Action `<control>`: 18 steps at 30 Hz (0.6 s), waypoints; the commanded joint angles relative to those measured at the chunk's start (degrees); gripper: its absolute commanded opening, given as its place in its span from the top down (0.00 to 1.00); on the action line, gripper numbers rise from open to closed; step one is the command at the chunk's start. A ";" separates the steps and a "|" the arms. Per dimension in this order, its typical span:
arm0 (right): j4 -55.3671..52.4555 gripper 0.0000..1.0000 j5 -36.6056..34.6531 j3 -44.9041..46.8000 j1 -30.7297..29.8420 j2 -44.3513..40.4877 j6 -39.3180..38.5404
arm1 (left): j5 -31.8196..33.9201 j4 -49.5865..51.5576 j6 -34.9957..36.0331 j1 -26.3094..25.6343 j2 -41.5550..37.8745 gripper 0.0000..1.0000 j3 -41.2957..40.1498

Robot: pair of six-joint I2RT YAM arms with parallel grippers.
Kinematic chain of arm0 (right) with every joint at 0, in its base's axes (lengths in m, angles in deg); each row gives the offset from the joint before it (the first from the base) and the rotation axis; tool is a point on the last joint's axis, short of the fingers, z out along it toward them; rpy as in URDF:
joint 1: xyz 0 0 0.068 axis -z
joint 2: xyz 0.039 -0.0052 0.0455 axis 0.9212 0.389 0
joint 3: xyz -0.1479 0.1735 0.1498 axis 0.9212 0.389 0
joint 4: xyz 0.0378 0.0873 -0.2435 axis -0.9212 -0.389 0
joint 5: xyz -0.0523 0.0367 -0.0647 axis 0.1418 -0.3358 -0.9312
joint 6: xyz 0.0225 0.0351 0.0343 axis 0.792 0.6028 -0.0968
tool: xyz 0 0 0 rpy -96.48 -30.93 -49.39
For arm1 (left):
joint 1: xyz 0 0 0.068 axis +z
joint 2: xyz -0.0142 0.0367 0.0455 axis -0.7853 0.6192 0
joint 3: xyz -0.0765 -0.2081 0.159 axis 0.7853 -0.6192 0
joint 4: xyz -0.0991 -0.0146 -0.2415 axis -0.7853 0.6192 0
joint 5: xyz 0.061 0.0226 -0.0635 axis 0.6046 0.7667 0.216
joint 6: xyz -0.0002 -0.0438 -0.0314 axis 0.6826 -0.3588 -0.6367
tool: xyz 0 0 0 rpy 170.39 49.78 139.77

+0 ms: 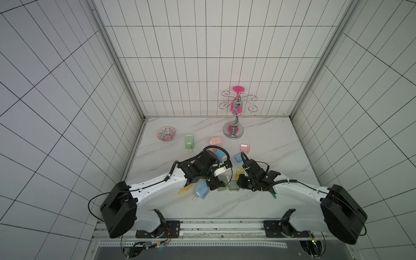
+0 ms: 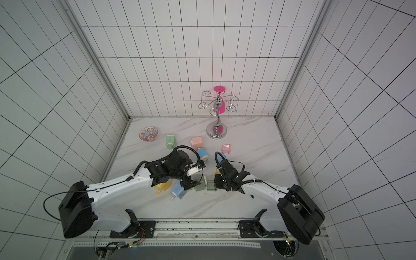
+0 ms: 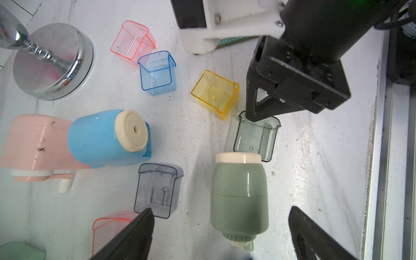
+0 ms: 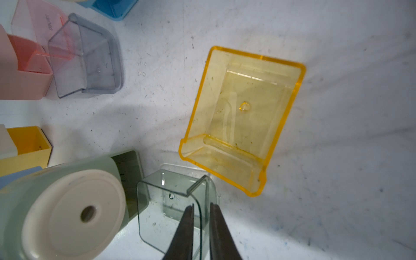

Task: Put the tray back into the pencil sharpener
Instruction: Close the container of the pencil sharpener.

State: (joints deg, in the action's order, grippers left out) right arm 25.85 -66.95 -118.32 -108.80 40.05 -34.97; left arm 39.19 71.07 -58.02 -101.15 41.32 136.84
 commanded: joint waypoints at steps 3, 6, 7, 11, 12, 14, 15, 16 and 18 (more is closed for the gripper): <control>-3.34 0.85 -2.21 -3.05 -0.71 1.09 -1.44 | 0.35 -1.16 -0.19 -0.07 -1.61 0.06 -0.85; -4.22 0.86 -2.78 -3.72 -0.94 1.78 -2.06 | 0.35 -1.08 -0.14 -0.07 -1.78 0.06 -0.85; -4.47 0.86 -2.88 -3.89 -0.98 2.11 -2.18 | 0.40 -1.03 -0.15 -0.07 -1.80 0.06 -0.84; -5.29 0.83 -3.08 -4.78 -1.46 3.11 -2.85 | 0.53 -0.77 -0.26 -0.07 -2.17 0.06 -1.00; -5.37 0.81 -3.06 -4.99 -1.59 3.25 -2.90 | 0.53 -0.80 -0.28 -0.07 -2.31 0.06 -1.10; -5.39 0.80 -3.10 -5.15 -1.73 3.44 -2.88 | 0.48 -0.80 -0.28 -0.07 -2.42 0.06 -1.19; -5.35 0.80 -3.16 -5.17 -1.73 3.54 -2.90 | 0.40 -0.87 -0.28 -0.07 -2.34 0.06 -1.29; -5.36 0.81 -3.23 -5.24 -1.74 3.64 -2.87 | 0.28 -0.96 -0.20 -0.09 -2.22 0.06 -1.29; -5.34 0.81 -3.35 -5.21 -1.78 3.82 -2.90 | -0.15 -1.05 -0.15 -0.08 -1.79 0.06 -1.18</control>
State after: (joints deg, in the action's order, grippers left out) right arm 22.07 -68.78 -121.29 -110.04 43.15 -37.50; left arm 39.39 71.09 -58.35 -101.15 40.18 136.09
